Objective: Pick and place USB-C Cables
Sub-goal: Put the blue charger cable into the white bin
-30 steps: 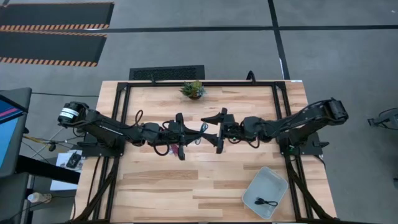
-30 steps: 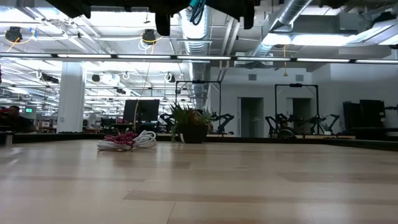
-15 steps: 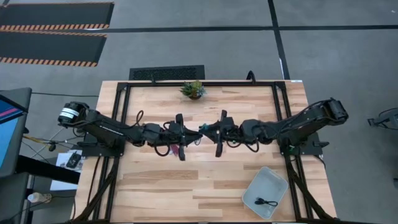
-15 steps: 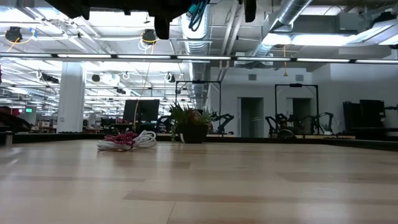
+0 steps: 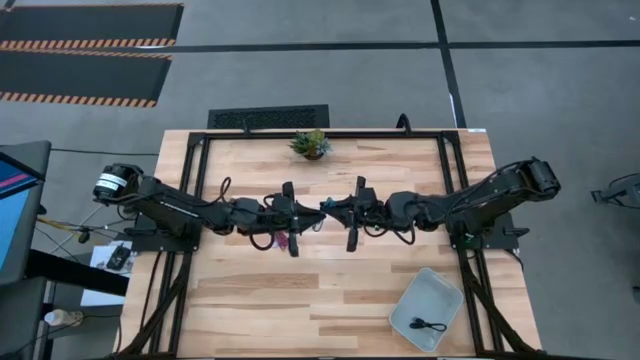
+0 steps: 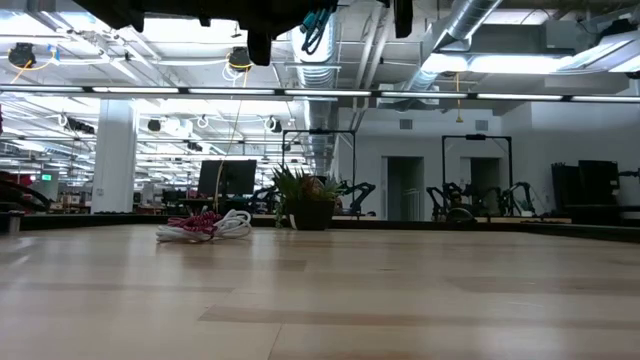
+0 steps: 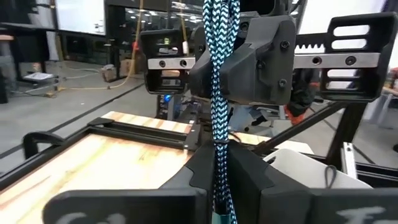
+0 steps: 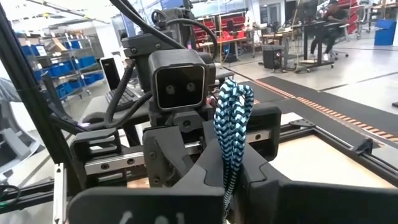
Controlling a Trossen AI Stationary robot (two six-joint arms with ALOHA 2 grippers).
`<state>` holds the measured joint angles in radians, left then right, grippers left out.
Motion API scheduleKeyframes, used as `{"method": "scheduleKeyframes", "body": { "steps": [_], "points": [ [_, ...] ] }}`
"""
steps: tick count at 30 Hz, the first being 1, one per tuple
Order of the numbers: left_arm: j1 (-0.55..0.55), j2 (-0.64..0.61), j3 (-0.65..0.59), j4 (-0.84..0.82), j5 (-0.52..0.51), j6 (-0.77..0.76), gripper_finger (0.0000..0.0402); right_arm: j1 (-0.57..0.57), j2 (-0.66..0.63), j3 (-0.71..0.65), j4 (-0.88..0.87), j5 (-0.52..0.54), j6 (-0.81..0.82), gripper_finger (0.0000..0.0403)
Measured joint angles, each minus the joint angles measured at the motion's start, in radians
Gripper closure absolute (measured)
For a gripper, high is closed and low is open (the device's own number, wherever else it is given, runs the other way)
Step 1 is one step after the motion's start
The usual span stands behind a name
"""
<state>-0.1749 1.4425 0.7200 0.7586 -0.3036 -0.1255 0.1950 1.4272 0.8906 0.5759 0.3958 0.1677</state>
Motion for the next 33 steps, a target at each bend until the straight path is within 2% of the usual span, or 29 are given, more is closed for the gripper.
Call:
{"method": "scheduleKeyframes", "body": {
  "steps": [3,12,16,22,28,33],
  "points": [
    [-0.001,-0.001,0.000,-0.016,-0.040,-0.007,0.0355,-0.008,0.000,-0.001,-0.001,0.000,0.000,0.0392],
    [-0.003,-0.001,0.000,-0.063,-0.031,-0.065,0.0225,-0.049,-0.002,-0.001,-0.005,-0.001,0.009,0.0394],
    [-0.003,-0.001,0.000,-0.100,-0.022,-0.100,0.0184,-0.073,-0.031,-0.002,-0.078,-0.003,0.023,0.0394],
    [-0.003,-0.001,0.001,-0.137,-0.022,-0.148,0.0167,-0.078,-0.120,-0.001,-0.252,0.005,0.035,0.0394],
    [-0.003,-0.001,0.001,-0.215,-0.028,-0.213,0.0166,-0.020,-0.273,-0.001,-0.647,0.100,0.117,0.0394],
    [-0.003,-0.001,0.001,-0.250,-0.031,-0.235,0.0166,0.080,-0.362,-0.001,-0.946,0.144,0.247,0.0394]
  ]
}}
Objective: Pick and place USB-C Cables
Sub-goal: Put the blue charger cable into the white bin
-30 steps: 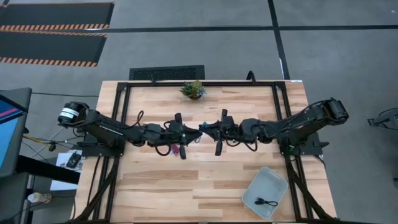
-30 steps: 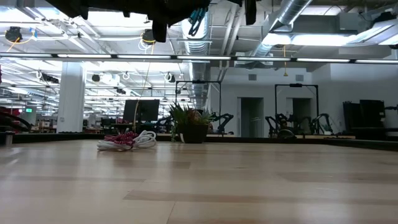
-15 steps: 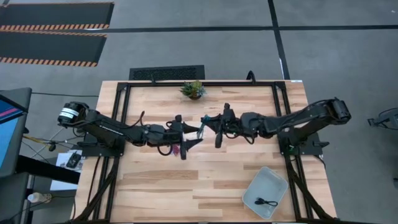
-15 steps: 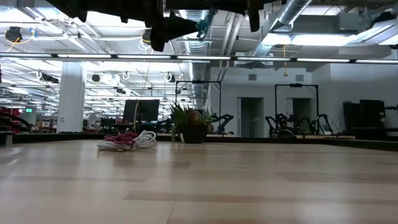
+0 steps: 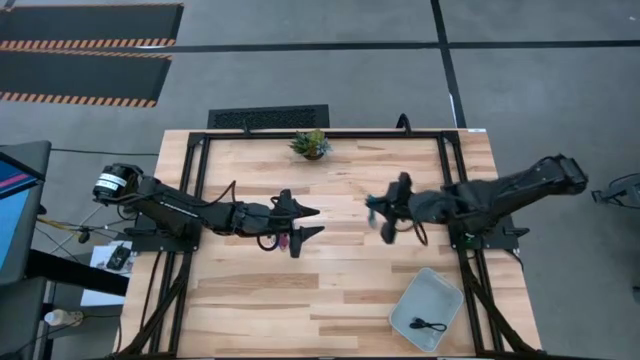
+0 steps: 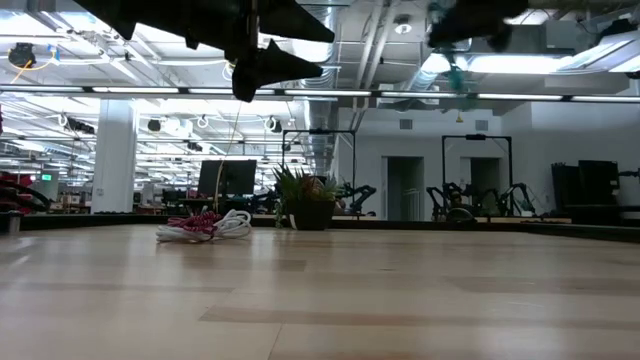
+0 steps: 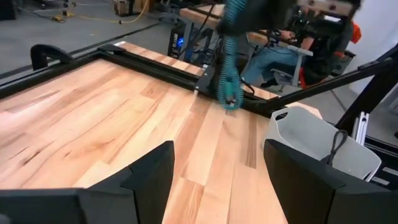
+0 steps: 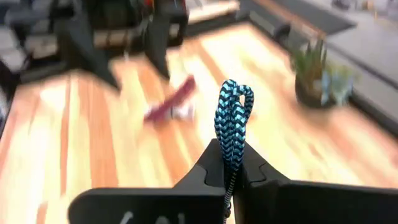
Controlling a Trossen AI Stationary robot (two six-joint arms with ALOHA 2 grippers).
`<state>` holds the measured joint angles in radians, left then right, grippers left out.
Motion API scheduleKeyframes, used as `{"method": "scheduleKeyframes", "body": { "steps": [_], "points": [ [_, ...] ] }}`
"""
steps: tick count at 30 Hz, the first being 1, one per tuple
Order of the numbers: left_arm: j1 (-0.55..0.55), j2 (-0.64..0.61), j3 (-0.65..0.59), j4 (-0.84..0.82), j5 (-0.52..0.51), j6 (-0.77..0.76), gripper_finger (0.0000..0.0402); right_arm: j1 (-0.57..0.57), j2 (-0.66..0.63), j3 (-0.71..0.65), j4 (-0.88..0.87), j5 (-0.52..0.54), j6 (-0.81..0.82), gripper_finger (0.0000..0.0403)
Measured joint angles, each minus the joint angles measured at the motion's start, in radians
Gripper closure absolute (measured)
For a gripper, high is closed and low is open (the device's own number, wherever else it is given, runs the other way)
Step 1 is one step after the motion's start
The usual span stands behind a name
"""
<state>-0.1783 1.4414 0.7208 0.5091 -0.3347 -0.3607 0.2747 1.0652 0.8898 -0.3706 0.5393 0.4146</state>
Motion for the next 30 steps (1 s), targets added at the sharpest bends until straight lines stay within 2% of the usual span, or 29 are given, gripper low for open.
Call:
{"method": "scheduleKeyframes", "body": {
  "steps": [3,6,13,22,25,30],
  "points": [
    [0.000,0.000,0.000,-0.005,-0.002,-0.032,0.0166,0.083,-0.024,0.000,-0.135,0.015,0.069,0.0394],
    [0.000,0.000,0.000,-0.004,-0.002,-0.053,0.0166,0.170,-0.026,0.000,-0.206,-0.014,0.086,0.0394],
    [0.000,0.000,0.000,-0.007,-0.002,-0.104,0.0166,0.365,0.030,0.053,-0.252,-0.042,0.142,0.0389],
    [0.000,0.000,0.000,-0.028,-0.010,-0.114,0.0166,0.524,0.248,0.308,-0.614,-0.070,0.348,0.0395],
    [0.000,0.000,0.000,-0.035,-0.010,-0.122,0.0166,0.562,0.326,0.361,-0.687,-0.077,0.395,0.0389],
    [0.000,0.000,0.000,-0.064,-0.010,-0.125,0.0166,0.598,0.445,0.370,-0.718,-0.217,0.427,0.0392]
  ]
}}
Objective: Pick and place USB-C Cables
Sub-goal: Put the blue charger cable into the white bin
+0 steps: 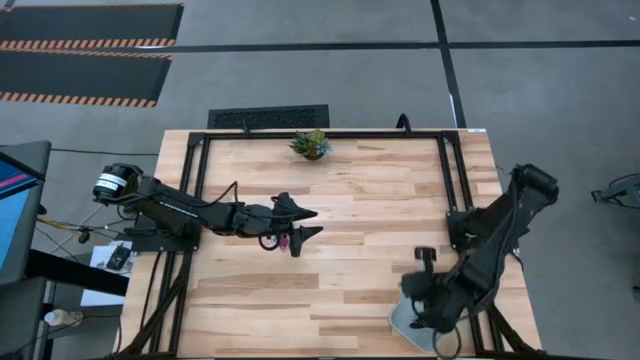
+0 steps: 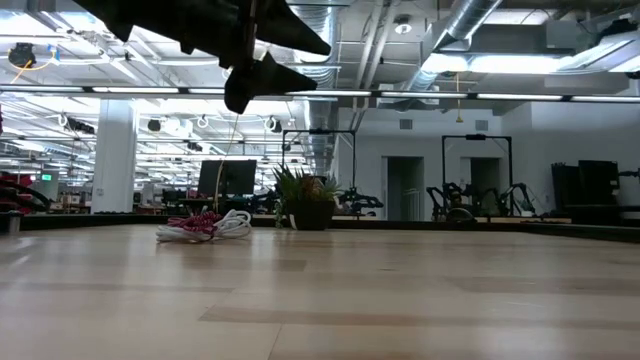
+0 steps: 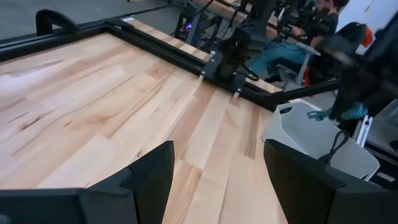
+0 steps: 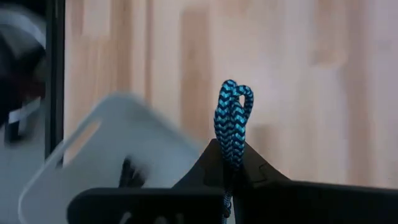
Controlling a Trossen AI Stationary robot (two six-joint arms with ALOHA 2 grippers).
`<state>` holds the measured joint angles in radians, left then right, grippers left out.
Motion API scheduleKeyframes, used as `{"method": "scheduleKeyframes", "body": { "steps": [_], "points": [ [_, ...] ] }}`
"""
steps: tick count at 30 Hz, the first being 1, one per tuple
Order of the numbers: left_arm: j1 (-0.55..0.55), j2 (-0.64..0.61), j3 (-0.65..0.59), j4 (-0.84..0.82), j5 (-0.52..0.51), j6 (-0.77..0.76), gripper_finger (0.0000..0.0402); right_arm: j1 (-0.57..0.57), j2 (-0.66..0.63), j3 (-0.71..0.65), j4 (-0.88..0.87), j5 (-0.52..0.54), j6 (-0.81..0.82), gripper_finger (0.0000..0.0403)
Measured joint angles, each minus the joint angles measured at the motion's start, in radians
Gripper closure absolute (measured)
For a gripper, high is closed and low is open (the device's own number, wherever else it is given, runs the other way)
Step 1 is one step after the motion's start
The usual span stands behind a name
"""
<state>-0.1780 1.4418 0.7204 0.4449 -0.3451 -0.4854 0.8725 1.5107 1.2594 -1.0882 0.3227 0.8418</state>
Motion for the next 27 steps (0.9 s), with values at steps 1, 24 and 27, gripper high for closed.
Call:
{"method": "scheduleKeyframes", "body": {
  "steps": [1,24,27],
  "points": [
    [0.000,0.000,0.000,-0.005,0.000,0.000,0.0166,0.003,0.025,0.000,0.000,-0.035,0.000,0.0392],
    [0.000,0.000,0.000,-0.069,-0.044,0.006,0.0166,0.028,0.164,0.000,0.027,-0.223,-0.182,0.0375],
    [0.000,0.000,0.000,-0.070,-0.044,0.006,0.0166,0.022,0.164,0.000,0.031,-0.226,-0.189,0.0370]
  ]
}}
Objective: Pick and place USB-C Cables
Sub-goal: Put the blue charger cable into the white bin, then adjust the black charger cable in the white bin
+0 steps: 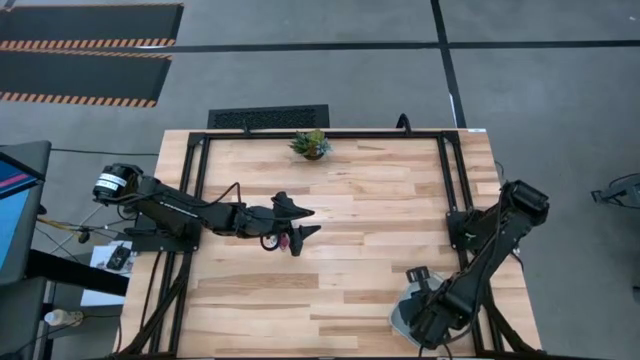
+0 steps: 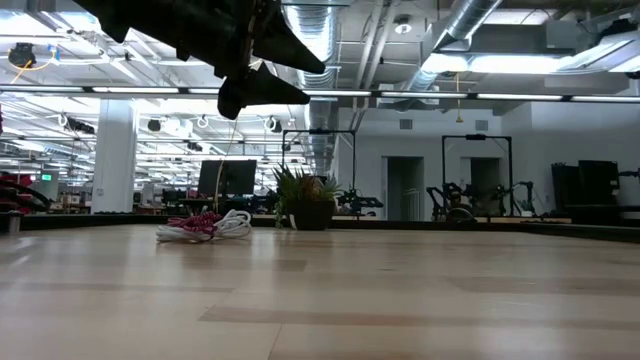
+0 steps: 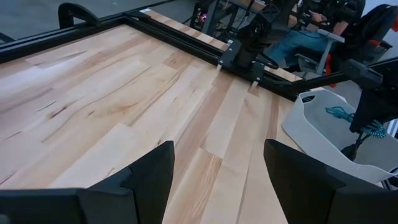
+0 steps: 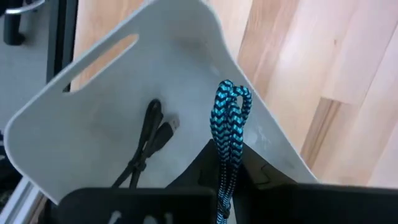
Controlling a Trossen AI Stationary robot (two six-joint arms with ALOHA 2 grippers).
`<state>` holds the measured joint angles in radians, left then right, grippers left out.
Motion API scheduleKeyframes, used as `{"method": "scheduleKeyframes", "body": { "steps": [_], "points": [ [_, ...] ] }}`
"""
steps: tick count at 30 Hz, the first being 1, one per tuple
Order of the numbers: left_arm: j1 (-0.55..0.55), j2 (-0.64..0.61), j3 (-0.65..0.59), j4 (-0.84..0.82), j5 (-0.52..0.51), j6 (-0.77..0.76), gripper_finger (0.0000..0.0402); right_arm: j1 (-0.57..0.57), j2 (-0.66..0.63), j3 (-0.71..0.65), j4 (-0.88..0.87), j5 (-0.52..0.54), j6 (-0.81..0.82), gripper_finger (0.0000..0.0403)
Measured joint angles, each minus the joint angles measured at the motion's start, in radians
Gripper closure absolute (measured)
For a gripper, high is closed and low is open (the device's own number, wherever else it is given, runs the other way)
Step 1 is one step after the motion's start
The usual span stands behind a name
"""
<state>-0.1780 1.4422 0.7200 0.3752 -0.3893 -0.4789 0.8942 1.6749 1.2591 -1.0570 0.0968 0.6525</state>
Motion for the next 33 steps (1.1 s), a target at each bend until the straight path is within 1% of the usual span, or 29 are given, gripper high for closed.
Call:
{"method": "scheduleKeyframes", "body": {
  "steps": [4,11,14,17,21,25,29,33],
  "points": [
    [0.000,0.000,0.000,-0.003,0.000,0.000,0.0166,0.006,0.000,0.000,-0.002,-0.038,0.001,0.0359],
    [0.000,0.000,0.000,-0.004,0.000,0.000,0.0166,0.026,0.000,0.000,-0.001,-0.045,0.001,0.0336],
    [0.000,0.000,0.000,-0.004,0.000,0.000,0.0166,0.025,0.000,0.000,-0.002,-0.045,0.001,0.0316],
    [0.000,0.000,0.000,-0.004,0.000,0.000,0.0166,0.013,0.000,0.000,-0.005,-0.046,0.014,0.0284],
    [0.000,0.000,0.000,-0.004,0.000,0.000,0.0166,-0.012,-0.006,0.000,-0.004,-0.109,0.055,0.0239],
    [0.000,0.000,0.000,-0.004,-0.009,0.000,0.0166,-0.026,-0.030,0.000,0.017,-0.168,0.112,0.0205],
    [0.000,0.000,0.000,-0.004,-0.009,-0.001,0.0166,-0.013,-0.033,0.000,0.034,-0.247,0.172,0.0185],
    [0.000,0.000,0.000,-0.004,-0.009,-0.001,0.0166,0.018,-0.033,0.000,0.036,-0.257,0.194,0.0180]
  ]
}}
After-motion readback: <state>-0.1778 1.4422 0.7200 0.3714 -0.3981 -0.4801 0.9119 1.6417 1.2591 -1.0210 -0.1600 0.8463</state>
